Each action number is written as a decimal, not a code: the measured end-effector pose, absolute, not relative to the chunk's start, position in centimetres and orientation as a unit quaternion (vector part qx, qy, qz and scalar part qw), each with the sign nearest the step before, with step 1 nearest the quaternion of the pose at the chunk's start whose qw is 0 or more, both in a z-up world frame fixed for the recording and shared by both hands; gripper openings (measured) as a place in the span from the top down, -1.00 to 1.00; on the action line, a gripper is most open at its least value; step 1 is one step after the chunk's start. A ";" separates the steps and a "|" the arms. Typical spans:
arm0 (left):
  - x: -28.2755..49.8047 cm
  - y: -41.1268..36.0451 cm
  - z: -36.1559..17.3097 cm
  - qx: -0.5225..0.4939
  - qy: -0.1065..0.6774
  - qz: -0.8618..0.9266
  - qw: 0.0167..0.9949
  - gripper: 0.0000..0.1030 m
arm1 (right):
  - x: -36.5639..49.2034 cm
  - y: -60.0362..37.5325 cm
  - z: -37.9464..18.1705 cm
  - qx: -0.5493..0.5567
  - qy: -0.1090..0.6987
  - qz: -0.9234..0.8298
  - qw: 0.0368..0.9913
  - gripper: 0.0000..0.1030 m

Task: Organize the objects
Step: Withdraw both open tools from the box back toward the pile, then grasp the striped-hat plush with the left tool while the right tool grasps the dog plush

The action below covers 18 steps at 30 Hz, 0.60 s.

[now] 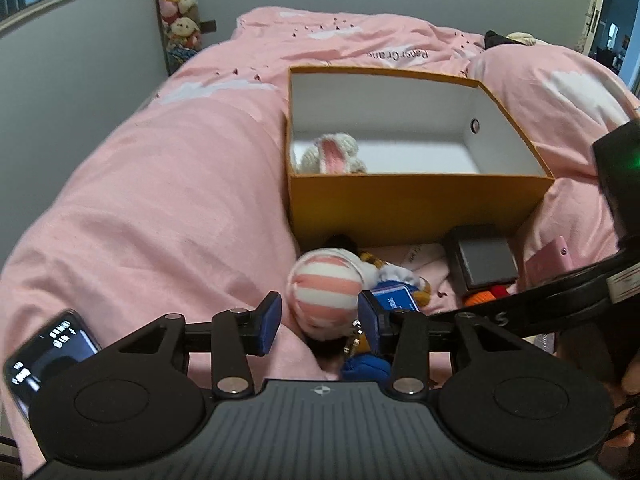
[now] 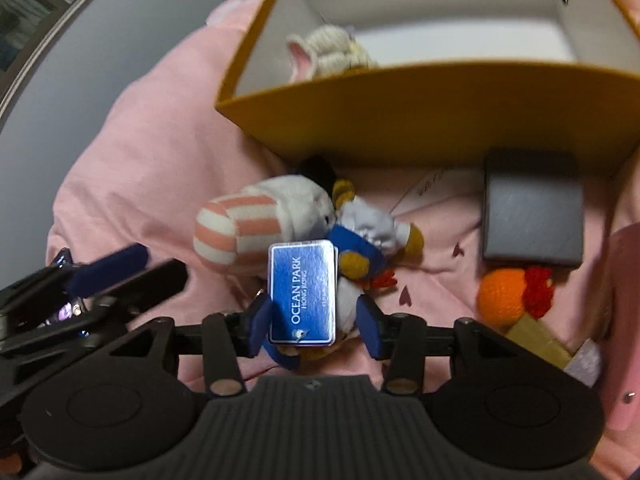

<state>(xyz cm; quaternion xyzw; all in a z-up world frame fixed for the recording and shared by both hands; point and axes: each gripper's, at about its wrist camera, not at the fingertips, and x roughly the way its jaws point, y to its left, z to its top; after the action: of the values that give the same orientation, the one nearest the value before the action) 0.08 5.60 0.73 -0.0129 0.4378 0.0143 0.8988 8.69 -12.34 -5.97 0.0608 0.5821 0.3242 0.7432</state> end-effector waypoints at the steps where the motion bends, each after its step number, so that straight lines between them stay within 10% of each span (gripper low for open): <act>1: 0.1 5.7 0.8 -0.011 0.437 0.017 0.899 0.05 | 8.8 -11.9 -6.5 0.063 0.586 0.323 0.741 0.00; 18: 2.8 4.6 -0.2 0.046 0.467 -0.007 0.883 -0.06 | 9.4 -10.7 -9.4 0.049 0.604 0.330 0.724 0.00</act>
<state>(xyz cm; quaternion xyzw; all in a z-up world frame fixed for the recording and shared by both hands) 2.78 4.63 -0.19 0.0455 0.4669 -0.0072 0.8831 9.43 -10.71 -9.43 0.0494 0.6037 0.3302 0.7239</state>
